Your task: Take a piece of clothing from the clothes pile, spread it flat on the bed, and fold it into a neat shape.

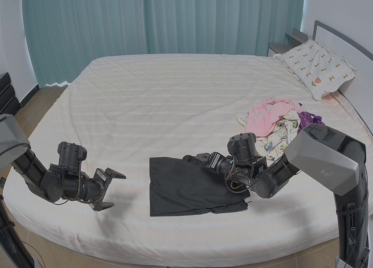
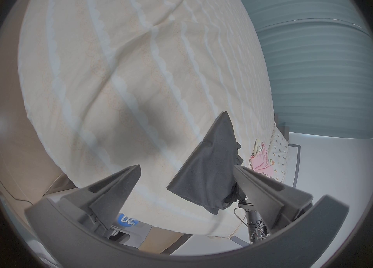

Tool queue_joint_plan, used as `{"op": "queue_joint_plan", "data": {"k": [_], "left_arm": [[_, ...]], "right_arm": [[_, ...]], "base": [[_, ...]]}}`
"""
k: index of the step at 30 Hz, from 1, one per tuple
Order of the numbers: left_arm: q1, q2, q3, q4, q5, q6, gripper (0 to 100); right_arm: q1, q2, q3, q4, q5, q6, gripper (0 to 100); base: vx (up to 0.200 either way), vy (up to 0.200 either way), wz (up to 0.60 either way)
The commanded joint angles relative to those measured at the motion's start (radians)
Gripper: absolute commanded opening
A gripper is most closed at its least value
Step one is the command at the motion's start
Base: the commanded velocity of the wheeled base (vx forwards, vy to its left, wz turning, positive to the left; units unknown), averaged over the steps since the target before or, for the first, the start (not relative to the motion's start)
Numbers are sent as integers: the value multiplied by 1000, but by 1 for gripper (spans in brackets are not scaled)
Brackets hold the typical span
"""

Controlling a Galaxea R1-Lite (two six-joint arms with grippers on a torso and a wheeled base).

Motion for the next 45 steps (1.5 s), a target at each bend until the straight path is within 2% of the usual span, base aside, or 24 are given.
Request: {"op": "queue_joint_plan", "data": {"k": [1,4,10,19,23,26,34,37,38,45], "left_arm": [[0,2,2,0,0,-1,100],[0,2,2,0,0,-1,100],[-2,2,4,0,0,2,100],[-2,2,4,0,1,5,100],[-2,3,4,0,1,5,100],[-2,3,4,0,1,5,100],[-2,2,4,0,1,5,100],[-2,2,4,0,1,5,100],[-2,2,4,0,1,5,100],[-2,2,7,0,1,5,100]], "right_arm": [[-9,61,-74,39,15,0,100],[-21,100,-123,60,18,-3,100],[-104,156,-249,99,-8,-5,100],[-181,76,-209,97,-16,-5,100],[-190,58,-177,100,6,-7,100],[-193,71,-140,97,52,-60,100],[-184,105,-142,88,112,-103,100],[-184,128,-148,82,121,-163,100],[-184,131,-148,82,121,-177,0],[-193,127,-137,80,121,-188,0]], "base": [[0,0,0],[0,0,0],[0,0,0],[0,0,0],[0,0,0],[0,0,0],[0,0,0],[0,0,0],[0,0,0],[0,0,0]]}}
